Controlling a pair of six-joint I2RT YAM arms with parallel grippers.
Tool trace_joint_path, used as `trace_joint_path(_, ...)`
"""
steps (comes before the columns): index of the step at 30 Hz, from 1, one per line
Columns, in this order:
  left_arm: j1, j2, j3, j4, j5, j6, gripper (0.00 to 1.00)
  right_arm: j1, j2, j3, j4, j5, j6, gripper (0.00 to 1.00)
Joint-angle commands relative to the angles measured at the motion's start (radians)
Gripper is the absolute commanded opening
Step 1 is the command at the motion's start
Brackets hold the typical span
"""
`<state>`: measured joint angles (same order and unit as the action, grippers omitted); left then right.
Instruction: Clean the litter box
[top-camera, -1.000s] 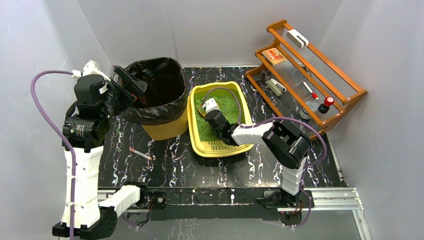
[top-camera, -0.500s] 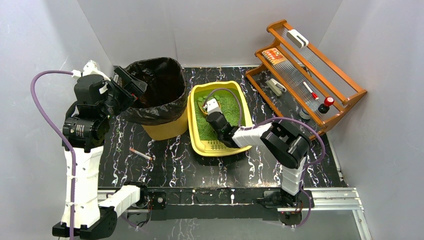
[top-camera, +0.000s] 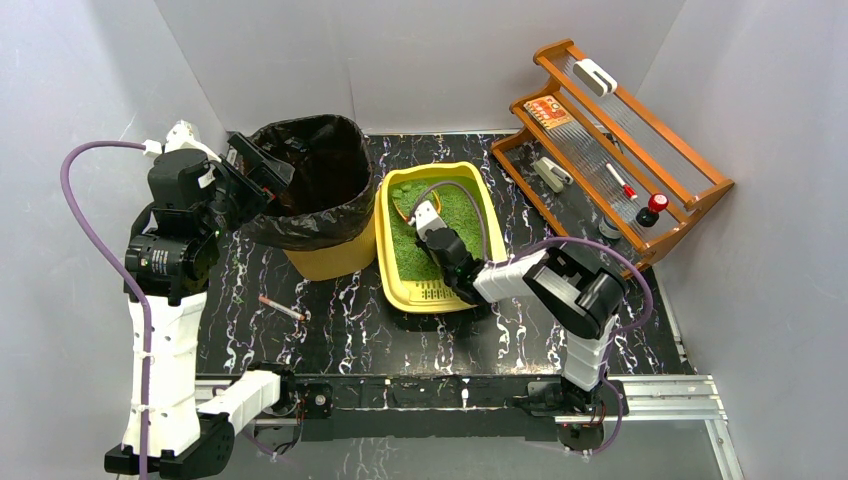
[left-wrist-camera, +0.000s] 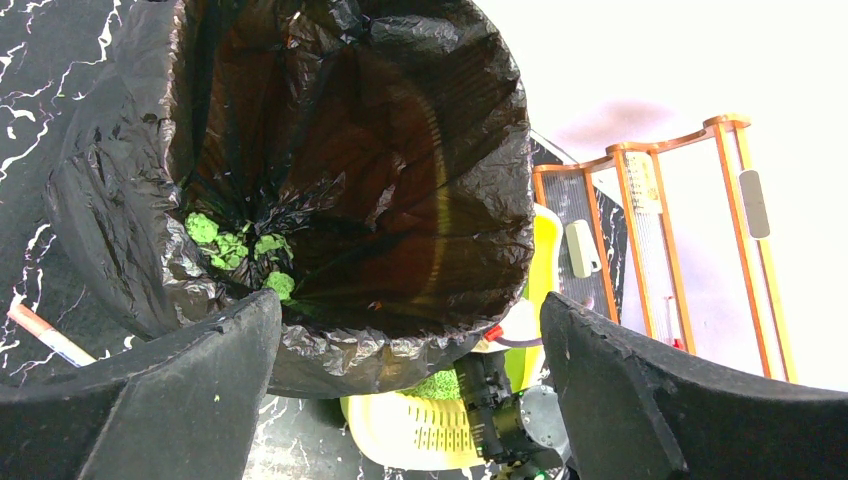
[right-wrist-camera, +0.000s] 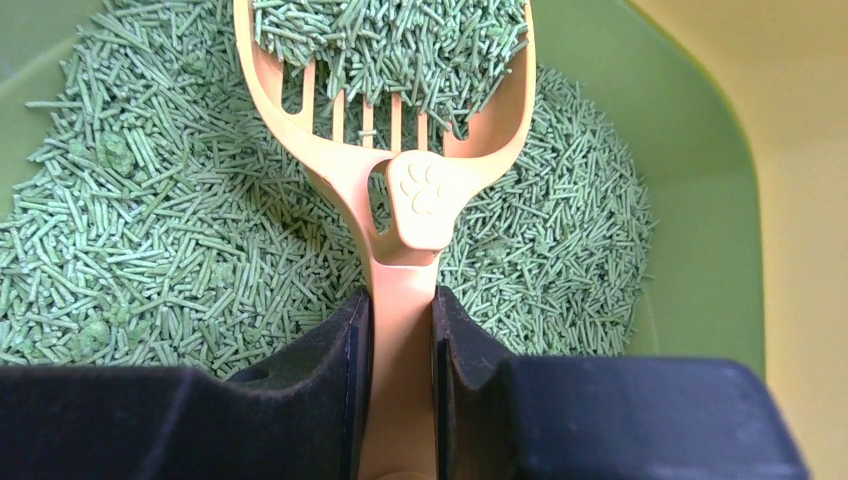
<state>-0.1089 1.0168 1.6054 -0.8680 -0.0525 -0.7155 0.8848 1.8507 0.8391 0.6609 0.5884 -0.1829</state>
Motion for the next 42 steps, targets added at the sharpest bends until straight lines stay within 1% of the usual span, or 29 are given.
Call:
trace_joint_path(1,-0.005,-0.015,0.036,-0.002,-0.007,0.005,0.98,-0.006,-0.066,-0.028,0.200,-0.011,-0.050,0.00)
trace_joint_path(9,-0.005,-0.005,0.041,-0.001,-0.002,0.002,0.98,-0.006,-0.125,-0.090,0.219,-0.010,-0.089,0.00)
trace_joint_path(18,-0.005,0.000,0.038,0.007,0.003,0.000,0.98,-0.006,-0.235,-0.166,0.216,-0.037,-0.102,0.00)
trace_joint_path(31,-0.005,-0.016,0.003,0.019,0.012,-0.010,0.98,0.005,-0.443,-0.220,0.061,-0.087,-0.090,0.00)
trace_joint_path(38,-0.005,-0.036,-0.023,0.021,0.006,-0.009,0.98,0.008,-0.539,-0.241,-0.045,-0.112,-0.126,0.00)
trace_joint_path(42,-0.005,-0.040,-0.031,0.021,0.003,-0.005,0.98,0.008,-0.621,-0.247,-0.118,-0.146,-0.135,0.00)
